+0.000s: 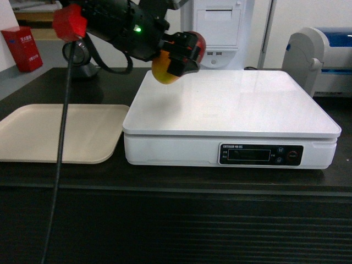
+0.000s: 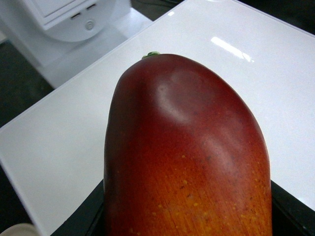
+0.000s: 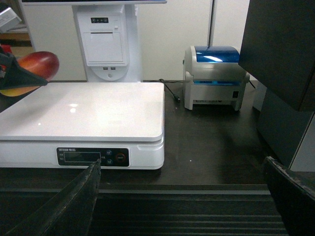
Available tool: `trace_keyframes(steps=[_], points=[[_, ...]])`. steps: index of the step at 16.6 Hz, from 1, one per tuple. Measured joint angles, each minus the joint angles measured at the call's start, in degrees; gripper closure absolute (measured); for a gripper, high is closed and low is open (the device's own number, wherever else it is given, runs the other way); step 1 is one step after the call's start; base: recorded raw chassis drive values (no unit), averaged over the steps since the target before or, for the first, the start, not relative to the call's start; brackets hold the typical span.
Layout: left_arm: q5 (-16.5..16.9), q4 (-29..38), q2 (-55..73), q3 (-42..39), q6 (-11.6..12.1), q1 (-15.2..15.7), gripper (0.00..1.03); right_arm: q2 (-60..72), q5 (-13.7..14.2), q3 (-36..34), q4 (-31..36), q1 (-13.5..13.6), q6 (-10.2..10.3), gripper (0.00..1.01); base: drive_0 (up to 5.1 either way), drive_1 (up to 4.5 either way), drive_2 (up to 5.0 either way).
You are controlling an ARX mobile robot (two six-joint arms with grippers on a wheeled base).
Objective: Place dark red mango on scale at checkout
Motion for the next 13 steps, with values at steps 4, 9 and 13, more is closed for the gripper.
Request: trace_keyframes(steps=[4, 9, 13], points=[[0.31, -3.52, 3.89, 7.69, 0.50, -3.82, 0.39, 0.00, 0.00, 0.00, 0.00, 0.00, 0.02, 0.03, 0.0, 0.00, 0.0], [-0.72, -8.76, 12.15, 17.22, 1.55, -8.09, 0.39, 0.00, 0.00, 0.00, 0.00, 0.00, 0.00, 0.03, 0.0, 0.00, 0.0], [-3.26, -12.26, 17.44, 26.08, 1.90, -8.96, 0.39, 0.00, 0.00, 0.00, 0.00, 0.00, 0.00, 0.03, 0.0, 0.00, 0.0]])
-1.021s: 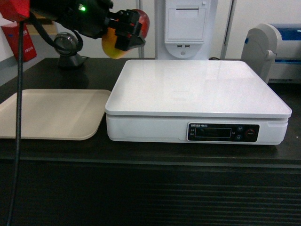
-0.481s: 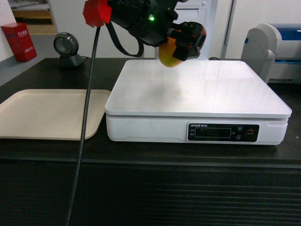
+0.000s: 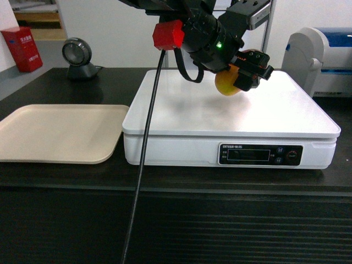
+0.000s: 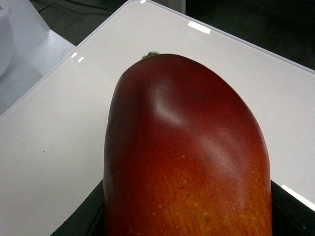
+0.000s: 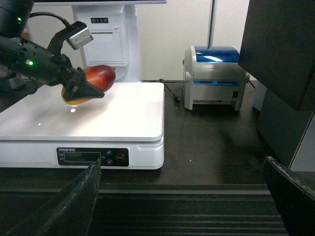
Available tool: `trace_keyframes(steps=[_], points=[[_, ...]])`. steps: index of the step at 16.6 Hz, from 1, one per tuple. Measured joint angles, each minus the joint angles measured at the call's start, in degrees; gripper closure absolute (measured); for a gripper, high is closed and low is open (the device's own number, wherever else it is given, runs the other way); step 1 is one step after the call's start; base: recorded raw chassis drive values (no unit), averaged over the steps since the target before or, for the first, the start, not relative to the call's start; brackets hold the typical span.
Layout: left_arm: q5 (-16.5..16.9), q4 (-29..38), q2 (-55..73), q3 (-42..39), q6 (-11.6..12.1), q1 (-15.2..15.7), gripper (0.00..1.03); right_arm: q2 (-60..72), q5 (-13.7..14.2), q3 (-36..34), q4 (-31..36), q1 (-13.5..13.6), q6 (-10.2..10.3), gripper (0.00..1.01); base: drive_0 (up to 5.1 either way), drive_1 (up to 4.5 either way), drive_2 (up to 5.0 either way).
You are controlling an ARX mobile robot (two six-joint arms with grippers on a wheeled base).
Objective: Place dark red mango on scale at checkout
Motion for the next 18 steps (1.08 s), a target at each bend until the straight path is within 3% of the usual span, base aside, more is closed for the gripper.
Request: trace_keyframes(steps=[7, 11, 16, 18], points=[[-2.38, -5.03, 5.97, 7.50, -0.02, -0.11, 0.39, 0.00, 0.00, 0.00, 0.00, 0.00, 0.00, 0.03, 0.0, 0.00, 0.0], [-1.33, -3.85, 5.70, 6.88, 0.00, -0.37, 0.03, 0.00, 0.00, 0.00, 0.00, 0.00, 0.00, 0.03, 0.0, 0.00, 0.0], [-0.46, 1.25, 0.74, 0.33, -1.22, -0.44, 0.05, 0.00, 0.00, 0.00, 0.00, 0.00, 0.02, 0.03, 0.0, 0.00, 0.0], [0.46, 5.14, -4.09, -4.46, -3.08, -0.61, 0.05, 0.00, 0.00, 0.00, 0.00, 0.00, 0.00, 0.03, 0.0, 0.00, 0.0]])
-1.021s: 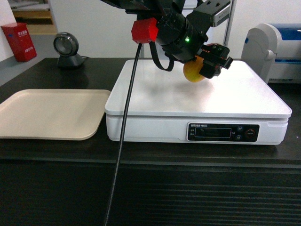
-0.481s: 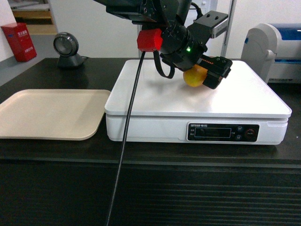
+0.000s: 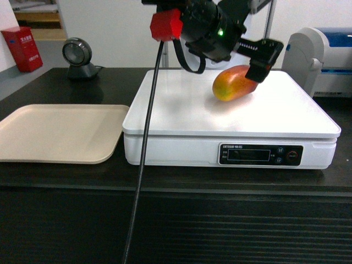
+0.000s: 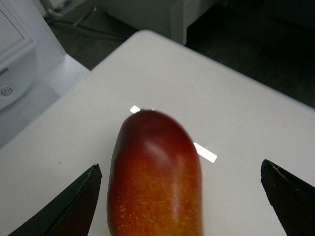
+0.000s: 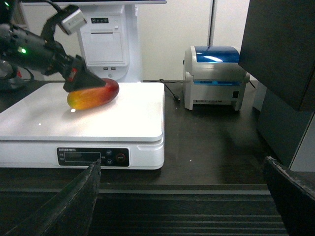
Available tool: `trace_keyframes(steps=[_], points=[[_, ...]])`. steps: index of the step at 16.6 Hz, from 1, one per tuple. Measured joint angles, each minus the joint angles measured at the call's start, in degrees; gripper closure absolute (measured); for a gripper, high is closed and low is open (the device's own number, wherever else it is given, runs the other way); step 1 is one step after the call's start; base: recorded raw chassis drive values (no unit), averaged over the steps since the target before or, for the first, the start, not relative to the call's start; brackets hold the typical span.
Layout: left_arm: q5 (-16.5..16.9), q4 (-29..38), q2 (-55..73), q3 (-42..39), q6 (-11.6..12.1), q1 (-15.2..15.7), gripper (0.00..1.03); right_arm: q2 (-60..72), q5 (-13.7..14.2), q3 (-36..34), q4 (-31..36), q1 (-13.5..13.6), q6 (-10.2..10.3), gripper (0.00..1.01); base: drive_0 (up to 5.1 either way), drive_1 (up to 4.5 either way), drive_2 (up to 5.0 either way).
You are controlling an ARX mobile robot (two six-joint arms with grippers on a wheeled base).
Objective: Place dark red mango on scale at checkout
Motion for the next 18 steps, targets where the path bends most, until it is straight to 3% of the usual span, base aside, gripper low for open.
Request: trace_keyframes(steps=[3, 6, 8, 13, 14, 16, 18], points=[[2.25, 8.94, -12.28, -11.50, -4.37, -0.35, 0.05, 0.00, 0.00, 0.00, 0.00, 0.00, 0.00, 0.03, 0.0, 0.00, 0.0], [0.37, 21.77, -22.95, -24.46, -7.56, 0.39, 0.05, 0.00, 0.00, 0.00, 0.00, 0.00, 0.00, 0.03, 0.0, 0.00, 0.0], [-6.27, 35.28, -32.33, -37.44, -10.58, 4.13, 0.05, 0.00, 0.00, 0.00, 0.00, 0.00, 0.00, 0.03, 0.0, 0.00, 0.0], [-13.73, 42.40, -46.51, -55.06, -17.38, 14.49, 0.05, 0.00, -0.02, 0.00, 0.02, 0.00, 0.00, 0.03, 0.0, 0.00, 0.0], [-23.04, 42.03, -50.75, -60.15, -17.38, 16.66, 0.19, 0.00, -0.02, 0.00, 0.02, 0.00, 0.02, 0.03, 0.0, 0.00, 0.0], [-25.14, 45.72, -57.53, -70.66, -17.38, 19.43, 0.38, 0.00, 0.00, 0.00, -0.02, 0.00, 0.02, 0.03, 0.0, 0.00, 0.0], [-23.41, 48.98, -63.36, -79.62, -17.38, 22.01, 0.60, 0.00, 0.00, 0.00, 0.00, 0.00, 0.00, 0.03, 0.0, 0.00, 0.0]])
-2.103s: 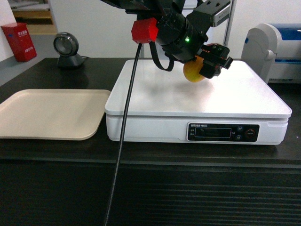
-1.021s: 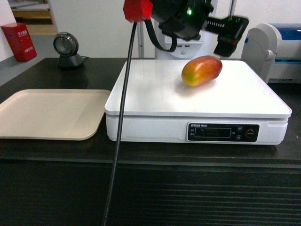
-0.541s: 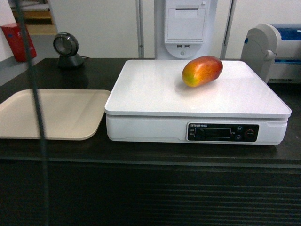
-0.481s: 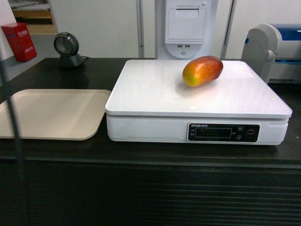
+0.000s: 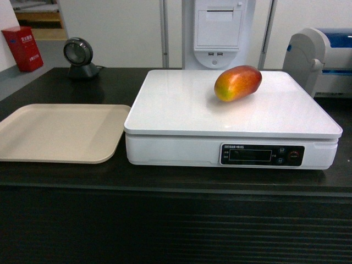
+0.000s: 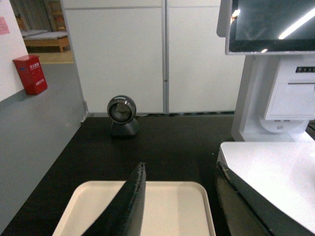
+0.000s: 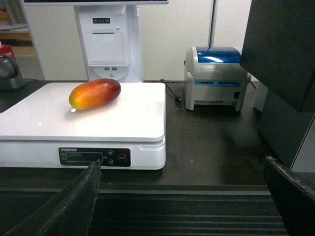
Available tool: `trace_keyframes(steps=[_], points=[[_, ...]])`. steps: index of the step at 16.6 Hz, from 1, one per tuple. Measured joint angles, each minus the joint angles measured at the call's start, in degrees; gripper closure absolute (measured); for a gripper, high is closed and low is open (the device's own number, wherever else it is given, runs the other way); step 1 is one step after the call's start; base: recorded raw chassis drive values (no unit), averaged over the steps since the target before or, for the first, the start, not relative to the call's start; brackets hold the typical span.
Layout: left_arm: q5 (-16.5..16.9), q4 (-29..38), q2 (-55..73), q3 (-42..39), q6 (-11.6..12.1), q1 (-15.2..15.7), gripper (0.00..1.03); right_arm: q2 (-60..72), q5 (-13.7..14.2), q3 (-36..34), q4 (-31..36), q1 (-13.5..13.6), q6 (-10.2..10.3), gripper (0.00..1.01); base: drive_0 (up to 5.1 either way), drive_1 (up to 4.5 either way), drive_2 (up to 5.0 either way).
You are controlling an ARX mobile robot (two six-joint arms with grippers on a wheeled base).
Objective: Place dark red mango on scale at checkout
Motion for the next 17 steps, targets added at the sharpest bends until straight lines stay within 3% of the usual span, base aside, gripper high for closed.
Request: trace_keyframes(steps=[6, 8, 9, 10, 11, 17], points=[[1.86, 2.47, -4.44, -8.59, 0.02, 1.11, 0.85, 0.00, 0.00, 0.00, 0.00, 0.00, 0.00, 0.03, 0.0, 0.00, 0.0], [2.73, 4.20, -8.55, -14.27, 0.17, 1.92, 1.01, 0.00, 0.00, 0.00, 0.00, 0.00, 0.00, 0.03, 0.0, 0.00, 0.0], [2.95, 4.74, -10.43, -16.55, 0.07, 2.43, 1.01, 0.00, 0.00, 0.00, 0.00, 0.00, 0.00, 0.03, 0.0, 0.00, 0.0], [6.05, 4.92, -12.79, -19.34, 0.09, 4.96, 1.01, 0.00, 0.00, 0.00, 0.00, 0.00, 0.02, 0.03, 0.0, 0.00, 0.0], [6.40, 4.90, -14.40, -21.29, 0.07, 5.81, 1.01, 0.00, 0.02, 0.00, -0.02, 0.00, 0.02, 0.03, 0.0, 0.00, 0.0], [6.62, 1.33, -26.14, -29.53, 0.07, 6.10, 1.01, 0.00, 0.00, 0.00, 0.00, 0.00, 0.00, 0.03, 0.0, 0.00, 0.0]])
